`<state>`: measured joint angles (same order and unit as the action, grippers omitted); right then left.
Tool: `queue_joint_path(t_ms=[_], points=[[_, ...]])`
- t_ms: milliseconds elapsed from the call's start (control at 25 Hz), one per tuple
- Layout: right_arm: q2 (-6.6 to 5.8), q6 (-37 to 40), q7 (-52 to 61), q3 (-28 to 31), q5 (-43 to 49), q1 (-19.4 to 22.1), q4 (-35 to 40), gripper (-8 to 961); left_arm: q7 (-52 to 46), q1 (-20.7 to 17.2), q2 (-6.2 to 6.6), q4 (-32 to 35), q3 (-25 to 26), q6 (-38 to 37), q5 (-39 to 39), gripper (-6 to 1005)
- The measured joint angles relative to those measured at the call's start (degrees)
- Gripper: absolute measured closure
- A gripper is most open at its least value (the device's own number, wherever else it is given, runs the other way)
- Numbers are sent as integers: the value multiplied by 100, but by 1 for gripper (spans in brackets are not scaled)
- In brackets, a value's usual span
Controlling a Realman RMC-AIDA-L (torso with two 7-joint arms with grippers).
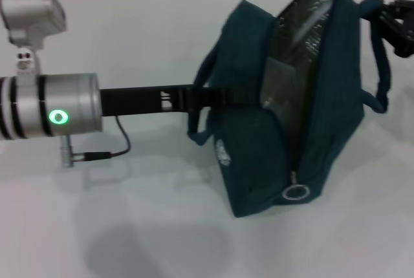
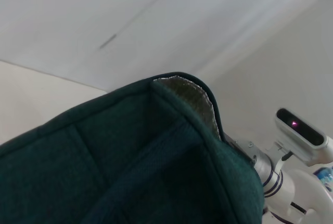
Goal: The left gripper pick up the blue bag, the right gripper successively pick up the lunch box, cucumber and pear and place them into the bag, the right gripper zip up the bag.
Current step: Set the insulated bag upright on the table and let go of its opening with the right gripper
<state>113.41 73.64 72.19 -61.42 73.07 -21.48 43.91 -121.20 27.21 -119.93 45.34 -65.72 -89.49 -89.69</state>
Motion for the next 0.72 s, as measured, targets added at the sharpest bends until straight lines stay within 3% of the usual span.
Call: queue_joint_path(t_ms=[280,480,720], points=[[-226,95,50,103,10,197,-93,863,68,188,-3,-149,-902,591,493,949],[-249,114,64,96,72,176,-67,845,71,446,-11,-429,-988,723,570,948],[-282,117,130,94,90,-8,-61,823,173,472,-22,-474,-981,736,679,948]])
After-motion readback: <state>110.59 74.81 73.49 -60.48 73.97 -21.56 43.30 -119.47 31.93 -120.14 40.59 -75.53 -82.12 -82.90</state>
